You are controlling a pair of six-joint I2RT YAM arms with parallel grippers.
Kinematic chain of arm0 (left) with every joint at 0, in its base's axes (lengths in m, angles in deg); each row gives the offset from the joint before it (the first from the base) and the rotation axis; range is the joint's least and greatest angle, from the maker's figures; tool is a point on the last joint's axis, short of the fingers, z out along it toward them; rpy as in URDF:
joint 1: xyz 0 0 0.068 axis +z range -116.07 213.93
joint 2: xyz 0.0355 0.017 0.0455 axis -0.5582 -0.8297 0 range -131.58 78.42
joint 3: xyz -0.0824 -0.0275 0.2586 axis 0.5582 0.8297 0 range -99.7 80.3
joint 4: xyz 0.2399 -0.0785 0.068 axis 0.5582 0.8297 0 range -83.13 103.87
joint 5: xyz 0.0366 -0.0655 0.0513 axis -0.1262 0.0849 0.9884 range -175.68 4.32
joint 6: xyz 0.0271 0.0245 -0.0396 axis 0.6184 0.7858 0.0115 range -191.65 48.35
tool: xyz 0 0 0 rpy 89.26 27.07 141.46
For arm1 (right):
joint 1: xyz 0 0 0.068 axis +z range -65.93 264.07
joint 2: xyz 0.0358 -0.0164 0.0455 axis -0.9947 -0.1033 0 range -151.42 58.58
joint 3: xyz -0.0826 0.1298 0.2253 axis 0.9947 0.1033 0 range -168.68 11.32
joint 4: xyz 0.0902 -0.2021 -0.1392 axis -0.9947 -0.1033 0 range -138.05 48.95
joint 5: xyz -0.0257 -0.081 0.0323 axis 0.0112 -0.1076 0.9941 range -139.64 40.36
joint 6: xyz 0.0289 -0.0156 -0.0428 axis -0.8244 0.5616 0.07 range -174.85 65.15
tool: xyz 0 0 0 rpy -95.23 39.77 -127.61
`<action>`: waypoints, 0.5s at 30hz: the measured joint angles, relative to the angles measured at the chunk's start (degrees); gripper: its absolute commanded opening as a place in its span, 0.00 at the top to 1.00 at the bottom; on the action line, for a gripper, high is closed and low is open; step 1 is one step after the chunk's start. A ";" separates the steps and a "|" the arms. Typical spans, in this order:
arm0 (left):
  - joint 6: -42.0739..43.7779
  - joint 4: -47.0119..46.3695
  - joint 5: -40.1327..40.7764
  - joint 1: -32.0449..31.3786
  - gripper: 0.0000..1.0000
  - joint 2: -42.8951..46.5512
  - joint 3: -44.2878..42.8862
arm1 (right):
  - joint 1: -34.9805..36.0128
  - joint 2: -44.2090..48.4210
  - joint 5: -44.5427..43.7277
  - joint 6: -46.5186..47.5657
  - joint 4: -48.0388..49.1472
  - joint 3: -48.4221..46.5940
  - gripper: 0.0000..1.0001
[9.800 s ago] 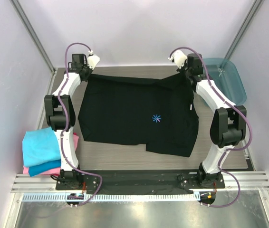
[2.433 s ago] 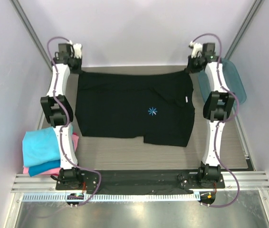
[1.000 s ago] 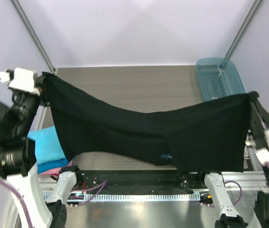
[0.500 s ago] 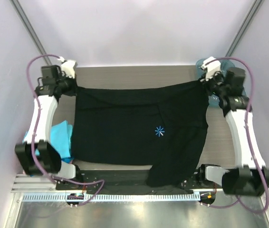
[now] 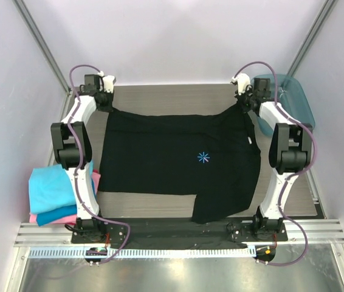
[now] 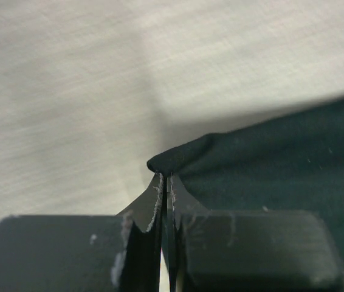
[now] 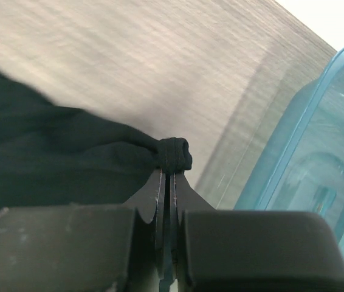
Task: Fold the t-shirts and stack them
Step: Fold the tshirt
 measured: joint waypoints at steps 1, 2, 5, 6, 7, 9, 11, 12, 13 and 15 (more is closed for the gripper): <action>-0.15 -0.33 0.72 0.00 1.00 -0.94 -1.29 | -0.02 -2.14 -0.50 0.02 0.24 -1.68 0.99; -0.28 -0.55 1.57 0.00 1.00 -1.90 -2.64 | -0.09 -3.63 -0.98 0.00 0.33 -3.28 0.99; -0.48 -1.49 3.89 0.00 1.00 -3.67 -5.46 | -0.09 -9.01 -2.43 -0.07 0.35 -10.36 0.99; -0.48 -1.79 4.63 0.00 1.00 -4.11 -6.10 | -0.09 -10.71 -2.75 -0.13 0.28 -12.83 0.99; -0.48 -2.36 5.49 0.00 1.00 -4.57 -6.64 | -0.09 -12.07 -3.08 -0.24 0.39 -15.04 0.99; -0.48 -3.19 7.15 0.00 1.00 -5.33 -7.19 | -0.07 -15.50 -3.63 -0.68 0.46 -20.22 0.99; -0.46 -4.26 9.31 -0.02 0.99 -6.19 -7.28 | 0.17 -18.82 -4.31 -1.51 0.94 -24.85 0.99; -0.46 -4.57 10.12 -0.02 0.98 -6.62 -7.28 | 0.31 -20.85 -4.66 -1.97 1.09 -27.47 0.99; -0.42 -4.92 10.84 -0.02 0.98 -7.17 -7.28 | 0.39 -22.27 -4.90 -2.27 1.11 -29.22 0.99; -0.39 -5.53 12.22 -0.07 0.97 -8.44 -7.48 | 0.63 -26.10 -5.53 -2.86 1.27 -33.42 0.99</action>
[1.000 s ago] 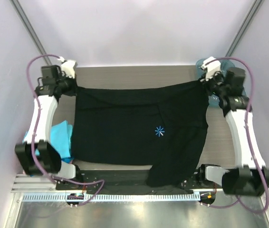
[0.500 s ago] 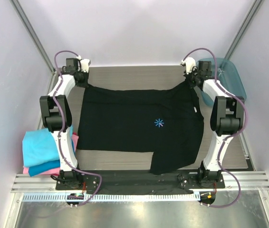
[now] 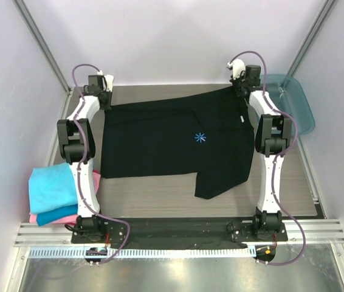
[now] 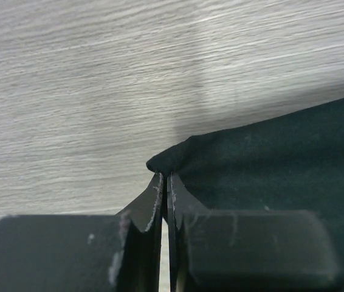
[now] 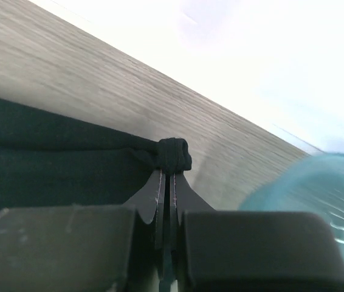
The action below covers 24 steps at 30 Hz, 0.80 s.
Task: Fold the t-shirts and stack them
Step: Fold the tshirt
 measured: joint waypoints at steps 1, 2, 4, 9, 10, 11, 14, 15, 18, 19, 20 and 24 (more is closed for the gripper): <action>0.09 -0.24 0.50 -0.09 0.98 -0.63 -0.20 | 0.13 -1.84 -0.31 -0.15 0.04 -1.81 0.99; 0.26 -0.66 1.20 -0.31 0.97 -1.40 -0.48 | 0.24 -3.58 -0.68 -0.26 0.00 -3.43 0.99; 0.48 -1.55 2.69 -0.87 0.97 -2.80 -1.18 | 0.44 -6.51 -1.33 -0.42 -0.07 -5.55 0.99; 0.46 -3.69 5.81 -2.23 0.96 -6.19 -3.63 | 0.50 -11.34 -2.58 -0.44 -0.26 -8.66 0.99; 0.46 -4.37 6.34 -2.43 0.95 -6.78 -4.04 | 0.48 -11.72 -2.78 -0.44 0.00 -9.05 0.99; 0.44 -4.70 6.69 -2.54 0.94 -7.15 -4.35 | 0.50 -11.74 -2.93 -0.46 -0.04 -9.31 0.99; 0.33 -5.55 8.02 -3.32 0.88 -8.13 -5.42 | 0.52 -11.74 -3.52 -0.52 0.11 -9.97 0.99; 0.31 -6.03 8.50 -3.56 0.86 -8.52 -6.03 | 0.50 -11.74 -4.04 -0.66 0.42 -10.36 0.99; 0.17 -7.50 10.23 -4.09 0.84 -9.64 -7.98 | 0.48 -11.78 -5.18 -0.96 1.14 -10.47 0.99; 0.17 -7.91 10.82 -4.26 0.84 -10.29 -9.18 | 0.46 -11.85 -5.60 -1.09 1.40 -10.49 0.99; 0.15 -8.35 11.28 -4.39 0.82 -11.21 -10.97 | 0.46 -12.00 -5.95 -1.25 1.68 -10.49 0.99; 0.28 -10.14 12.26 -4.13 0.70 -15.39 -18.62 | 0.44 -13.14 -6.93 -1.40 2.21 -10.82 0.98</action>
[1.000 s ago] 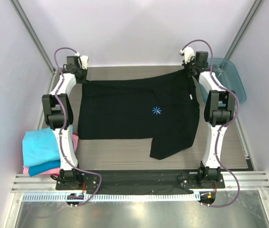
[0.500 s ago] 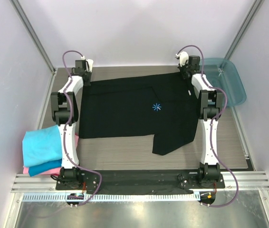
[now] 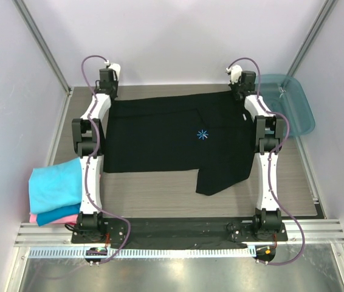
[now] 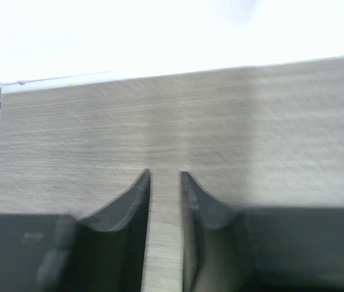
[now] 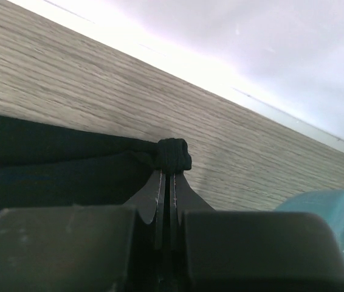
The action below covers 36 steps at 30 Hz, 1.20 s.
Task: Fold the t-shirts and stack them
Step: Fold the tshirt
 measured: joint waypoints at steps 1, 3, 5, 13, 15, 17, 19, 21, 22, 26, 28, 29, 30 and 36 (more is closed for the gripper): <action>0.17 -0.44 0.20 0.20 0.66 -0.66 -1.29 | 0.00 -0.50 -0.17 -0.04 0.13 -0.26 0.97; 0.17 -1.05 0.59 0.55 0.61 -1.09 -2.19 | 0.02 -1.20 -0.55 -0.07 1.22 -0.63 0.92; 0.11 -1.42 1.27 0.87 0.58 -1.18 -2.54 | 0.09 -1.42 -1.53 -0.35 1.79 -0.74 0.69; -1.42 0.20 4.13 0.50 0.49 5.81 5.25 | 0.31 -0.33 -4.70 -1.25 2.32 -0.74 0.37; -1.62 1.62 4.35 0.02 0.47 10.64 8.94 | 0.55 2.62 -4.63 -1.33 1.51 1.84 0.36; -1.51 2.84 4.00 -0.72 0.47 17.35 13.68 | 0.70 7.26 -4.35 -1.40 1.09 5.66 0.35; -1.33 3.76 2.34 -1.27 0.48 23.23 17.38 | 0.76 14.47 -3.06 -1.33 0.61 11.54 0.34; -1.25 5.84 -0.02 -1.70 0.50 27.61 19.08 | 0.72 21.68 -1.42 -1.18 0.07 16.76 0.34; -1.18 7.15 -1.27 -1.92 0.52 28.96 19.02 | 0.72 25.73 -0.07 -1.05 -0.63 19.43 0.35; -1.46 13.14 -8.09 -2.12 0.65 30.29 18.32 | 0.52 39.08 7.39 0.57 -5.79 25.90 0.40; -1.60 15.74 -11.47 -2.14 0.66 30.71 21.05 | 0.42 44.35 11.74 2.21 -10.36 29.31 0.41; -1.60 16.96 -12.87 -2.19 0.67 31.17 23.34 | 0.55 47.47 14.12 3.58 -12.66 32.63 0.41; -1.62 18.21 -14.16 -2.29 0.67 31.87 26.51 | 0.76 50.10 15.89 4.85 -14.34 36.11 0.41; -2.29 24.63 -18.56 -3.58 0.68 33.81 36.50 | 4.39 61.20 20.72 13.44 -26.56 57.31 0.41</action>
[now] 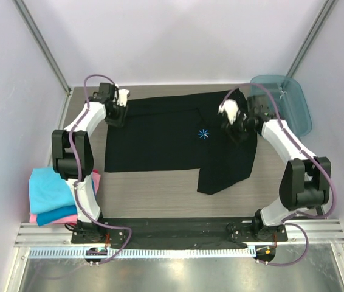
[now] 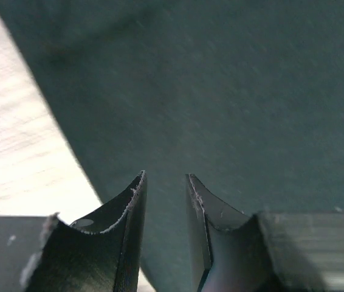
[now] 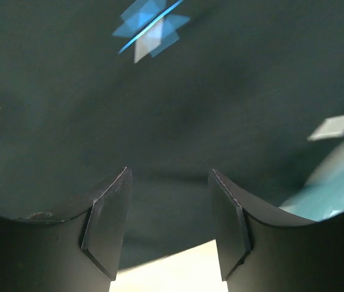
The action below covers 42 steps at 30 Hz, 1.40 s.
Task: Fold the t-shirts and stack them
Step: Fold the tshirt
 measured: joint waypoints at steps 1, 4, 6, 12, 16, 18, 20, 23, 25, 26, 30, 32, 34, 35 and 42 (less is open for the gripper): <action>-0.57 0.24 -0.39 -0.26 0.68 0.46 0.98 | 0.85 1.25 0.35 1.97 -2.49 3.04 0.41; -1.77 0.48 -0.81 -0.90 0.67 2.36 2.84 | 4.22 6.73 0.11 7.85 -7.80 10.60 0.42; -2.25 0.39 -0.81 -1.14 0.68 4.20 4.13 | 7.08 13.00 0.07 11.85 -10.29 15.96 0.42; -2.08 0.63 -0.39 -1.22 0.67 8.85 7.30 | 13.77 31.65 -0.42 22.16 -16.17 27.61 0.42; -0.74 3.50 -0.37 -1.22 0.65 10.75 9.31 | 15.10 35.69 -1.84 25.42 -18.03 31.56 0.42; 0.24 5.29 -0.33 -1.22 0.66 12.37 12.20 | 15.15 35.76 -2.62 25.77 -18.21 32.04 0.42; 1.40 8.07 0.63 -1.22 0.67 13.86 15.72 | 15.15 35.74 -3.26 25.73 -18.03 32.15 0.42; 2.71 12.00 2.62 -0.92 0.65 15.02 19.34 | 15.19 35.69 -4.13 25.38 -17.11 32.15 0.42; 2.99 14.29 3.54 0.17 0.62 15.80 21.33 | 15.19 35.63 -4.63 25.14 -16.63 32.15 0.42; 3.06 15.23 4.13 1.03 0.59 16.17 22.08 | 15.19 35.60 -4.79 25.03 -16.46 32.15 0.42; 3.15 17.20 5.16 3.80 0.59 16.41 22.69 | 15.19 35.60 -4.85 24.39 -15.89 32.15 0.41; 3.13 17.49 5.29 4.52 0.60 16.31 22.69 | 15.19 35.63 -4.90 24.20 -15.87 32.15 0.41; 3.13 17.62 5.25 4.63 0.60 15.89 22.75 | 15.19 35.63 -5.07 24.20 -15.82 32.15 0.41; 3.10 17.66 5.20 4.61 0.60 15.58 22.93 | 15.19 35.63 -5.16 24.20 -15.80 32.15 0.41; 3.08 18.10 5.09 4.59 0.60 13.57 25.00 | 15.19 35.85 -5.46 24.20 -15.43 32.15 0.41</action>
